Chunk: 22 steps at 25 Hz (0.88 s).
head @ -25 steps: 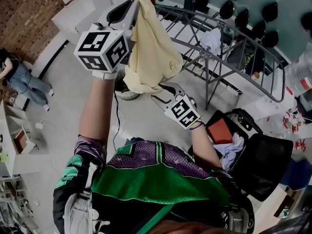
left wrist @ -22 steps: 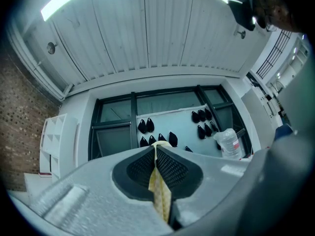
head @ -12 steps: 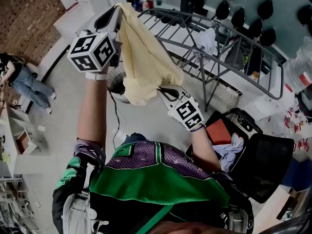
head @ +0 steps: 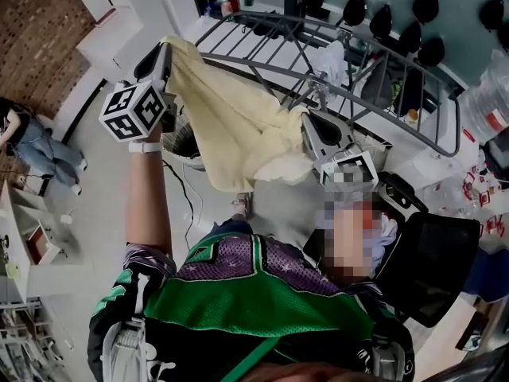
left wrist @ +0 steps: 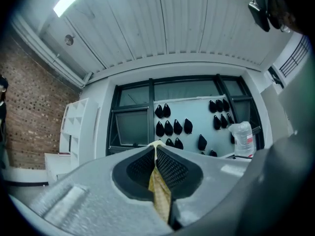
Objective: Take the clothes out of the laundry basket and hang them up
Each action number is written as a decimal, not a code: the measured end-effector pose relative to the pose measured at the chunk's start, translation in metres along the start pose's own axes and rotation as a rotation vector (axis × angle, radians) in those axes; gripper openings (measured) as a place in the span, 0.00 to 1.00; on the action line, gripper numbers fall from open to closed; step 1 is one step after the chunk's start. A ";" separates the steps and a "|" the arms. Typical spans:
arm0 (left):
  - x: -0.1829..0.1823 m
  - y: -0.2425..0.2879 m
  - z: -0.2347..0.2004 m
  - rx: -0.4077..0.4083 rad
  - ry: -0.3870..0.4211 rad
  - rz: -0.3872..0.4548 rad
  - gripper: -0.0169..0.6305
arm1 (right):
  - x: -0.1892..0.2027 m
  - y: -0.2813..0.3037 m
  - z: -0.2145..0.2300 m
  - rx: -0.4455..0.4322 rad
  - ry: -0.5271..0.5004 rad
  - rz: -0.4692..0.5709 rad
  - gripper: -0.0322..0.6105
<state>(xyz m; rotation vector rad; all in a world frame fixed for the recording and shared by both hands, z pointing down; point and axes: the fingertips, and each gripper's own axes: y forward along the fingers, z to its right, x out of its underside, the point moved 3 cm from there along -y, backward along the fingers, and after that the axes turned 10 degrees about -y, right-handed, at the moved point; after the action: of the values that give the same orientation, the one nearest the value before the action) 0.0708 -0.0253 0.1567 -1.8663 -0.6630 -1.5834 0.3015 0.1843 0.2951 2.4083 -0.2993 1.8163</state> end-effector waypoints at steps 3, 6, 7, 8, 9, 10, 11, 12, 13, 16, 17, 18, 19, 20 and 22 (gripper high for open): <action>0.016 0.008 -0.024 -0.024 -0.030 -0.012 0.06 | -0.013 0.000 0.035 0.094 -0.010 0.018 0.06; 0.032 0.019 -0.051 -0.050 -0.080 -0.018 0.06 | -0.019 0.002 0.072 0.187 0.015 0.034 0.06; 0.037 0.024 -0.059 -0.057 -0.092 -0.019 0.06 | -0.020 0.003 0.085 0.224 0.035 0.043 0.06; 0.041 0.031 -0.067 -0.063 -0.101 -0.020 0.06 | -0.021 0.004 0.099 0.261 0.053 0.053 0.06; 0.044 0.037 -0.074 -0.067 -0.109 -0.020 0.06 | -0.023 0.006 0.112 0.293 0.067 0.065 0.06; 0.047 0.045 -0.082 -0.072 -0.118 -0.020 0.06 | -0.025 0.009 0.123 0.318 0.077 0.076 0.06; 0.051 0.052 -0.091 -0.077 -0.126 -0.020 0.06 | -0.027 0.014 0.134 0.337 0.084 0.086 0.06; 0.054 0.059 -0.100 -0.083 -0.135 -0.020 0.06 | -0.028 0.018 0.144 0.355 0.091 0.095 0.06; 0.058 0.066 -0.109 -0.091 -0.143 -0.021 0.06 | -0.030 0.023 0.153 0.372 0.102 0.105 0.06; 0.065 0.089 -0.137 -0.109 -0.166 -0.026 0.06 | -0.034 0.043 0.178 0.419 0.134 0.128 0.06; 0.066 0.097 -0.145 -0.108 -0.170 -0.029 0.06 | -0.035 0.053 0.182 0.424 0.139 0.129 0.06; 0.067 0.104 -0.153 -0.103 -0.173 -0.034 0.06 | -0.036 0.065 0.185 0.421 0.142 0.128 0.06; 0.068 0.113 -0.159 -0.094 -0.173 -0.040 0.06 | -0.037 0.078 0.186 0.413 0.144 0.125 0.06; 0.069 0.121 -0.165 -0.082 -0.170 -0.049 0.06 | -0.038 0.093 0.186 0.402 0.144 0.120 0.06; 0.070 0.137 -0.175 -0.054 -0.152 -0.069 0.06 | -0.039 0.124 0.183 0.378 0.140 0.108 0.06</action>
<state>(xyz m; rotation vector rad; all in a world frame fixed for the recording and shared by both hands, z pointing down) 0.0587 -0.2464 0.2284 -2.0391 -0.7647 -1.5261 0.4352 0.0300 0.2026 2.5199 -0.0773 2.2547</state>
